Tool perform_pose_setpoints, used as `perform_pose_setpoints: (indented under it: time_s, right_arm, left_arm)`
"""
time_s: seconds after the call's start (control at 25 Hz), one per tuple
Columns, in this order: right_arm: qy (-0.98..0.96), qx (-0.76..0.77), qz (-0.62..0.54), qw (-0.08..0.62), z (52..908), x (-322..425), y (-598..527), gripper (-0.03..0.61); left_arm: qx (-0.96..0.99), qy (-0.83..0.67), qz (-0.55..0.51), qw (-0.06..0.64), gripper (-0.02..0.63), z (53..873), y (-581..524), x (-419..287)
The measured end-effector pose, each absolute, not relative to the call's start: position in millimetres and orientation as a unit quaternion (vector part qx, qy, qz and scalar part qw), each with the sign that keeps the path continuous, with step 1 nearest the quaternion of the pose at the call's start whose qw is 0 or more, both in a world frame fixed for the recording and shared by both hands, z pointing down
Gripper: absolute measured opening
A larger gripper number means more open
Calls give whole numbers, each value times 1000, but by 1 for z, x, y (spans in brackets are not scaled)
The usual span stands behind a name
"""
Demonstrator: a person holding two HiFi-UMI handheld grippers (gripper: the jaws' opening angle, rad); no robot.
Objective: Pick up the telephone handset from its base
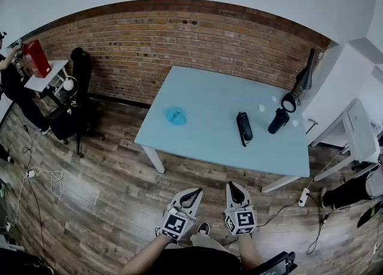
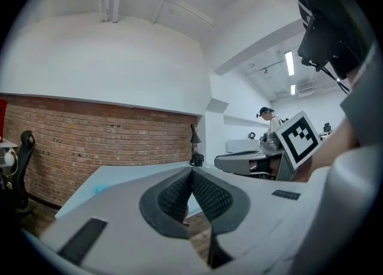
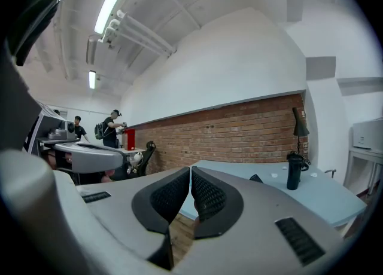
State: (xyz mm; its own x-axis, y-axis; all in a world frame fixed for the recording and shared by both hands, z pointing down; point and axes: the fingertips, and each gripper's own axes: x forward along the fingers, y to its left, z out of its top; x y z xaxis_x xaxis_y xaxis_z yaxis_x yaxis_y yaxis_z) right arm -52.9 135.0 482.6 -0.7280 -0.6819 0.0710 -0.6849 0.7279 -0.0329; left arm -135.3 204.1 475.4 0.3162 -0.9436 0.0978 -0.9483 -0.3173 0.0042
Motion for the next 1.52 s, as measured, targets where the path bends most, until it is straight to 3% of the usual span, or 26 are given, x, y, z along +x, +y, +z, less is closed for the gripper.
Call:
perform_pose_setpoints:
  time_s: [0.6, 0.96, 1.52]
  right_arm:
    - [-911, 407, 53, 31, 495, -8, 62, 26]
    - [-890, 451, 38, 49, 485, -14, 25, 26]
    - [-871, 481, 41, 91, 496, -45, -13, 26]
  left_arm:
    - [828, -555, 52, 58, 17, 494, 121, -106]
    - [857, -510, 43, 52, 18, 492, 68, -123]
    - [876, -471, 37, 100, 17, 519, 23, -162]
